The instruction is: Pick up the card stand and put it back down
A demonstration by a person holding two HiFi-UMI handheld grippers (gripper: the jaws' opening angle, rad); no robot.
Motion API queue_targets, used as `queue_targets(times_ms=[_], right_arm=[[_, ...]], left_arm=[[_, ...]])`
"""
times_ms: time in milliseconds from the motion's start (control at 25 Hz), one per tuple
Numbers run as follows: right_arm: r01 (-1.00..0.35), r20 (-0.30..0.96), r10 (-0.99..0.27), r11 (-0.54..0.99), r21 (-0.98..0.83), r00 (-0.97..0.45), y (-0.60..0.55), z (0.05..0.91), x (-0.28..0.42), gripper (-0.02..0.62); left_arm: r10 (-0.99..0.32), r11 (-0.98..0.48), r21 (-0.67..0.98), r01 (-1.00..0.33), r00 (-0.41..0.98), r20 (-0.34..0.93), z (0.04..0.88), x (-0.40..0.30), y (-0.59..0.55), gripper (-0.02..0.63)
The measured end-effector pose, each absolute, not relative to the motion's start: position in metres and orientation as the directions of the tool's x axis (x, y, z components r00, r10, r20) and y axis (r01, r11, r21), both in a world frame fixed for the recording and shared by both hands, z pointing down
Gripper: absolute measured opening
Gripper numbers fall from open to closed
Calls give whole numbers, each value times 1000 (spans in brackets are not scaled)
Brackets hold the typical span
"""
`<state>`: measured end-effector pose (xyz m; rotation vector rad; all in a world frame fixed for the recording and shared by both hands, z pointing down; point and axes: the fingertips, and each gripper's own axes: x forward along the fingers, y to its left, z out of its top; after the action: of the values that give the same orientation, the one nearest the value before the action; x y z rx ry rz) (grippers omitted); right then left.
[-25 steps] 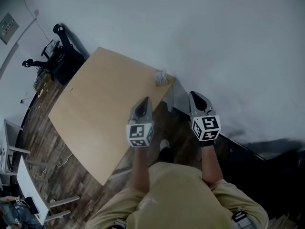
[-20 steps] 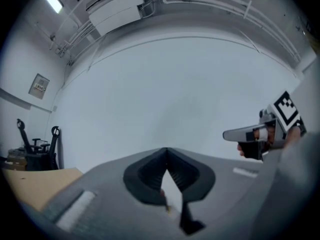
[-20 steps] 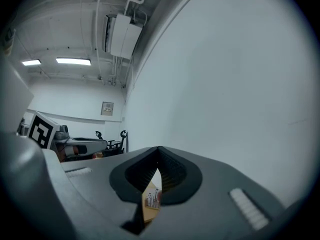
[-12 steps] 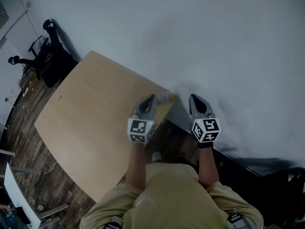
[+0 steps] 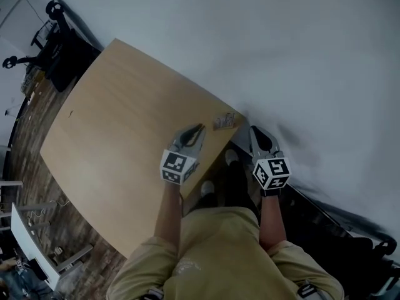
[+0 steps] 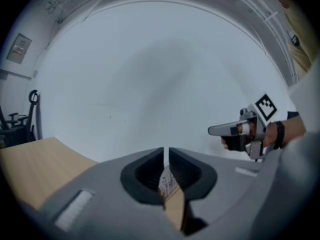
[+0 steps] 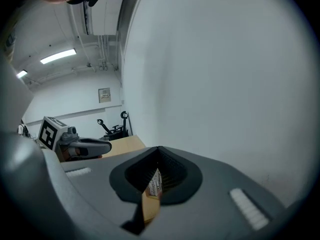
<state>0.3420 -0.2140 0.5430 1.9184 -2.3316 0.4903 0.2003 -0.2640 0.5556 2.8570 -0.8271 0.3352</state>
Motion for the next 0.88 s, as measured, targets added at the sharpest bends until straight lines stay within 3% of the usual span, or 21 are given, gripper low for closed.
queue_targets(times_ms=[360,680,880], right_arm=[[-936,372,-877,202,-287,-304,-245,644,342,5],[-931,408,-855,202,-305,-319,-249,677,352,5],[-932,424,-850,188,-310,-312,-244,692,363,5]], left_arm=[[-295,-925,92,-368,850,437,684,232,-306,130],[-120,-978,73,-195,814,569,758,264,-311,298],[-64,-993,40,-109,801,595,784,289,-308,331]])
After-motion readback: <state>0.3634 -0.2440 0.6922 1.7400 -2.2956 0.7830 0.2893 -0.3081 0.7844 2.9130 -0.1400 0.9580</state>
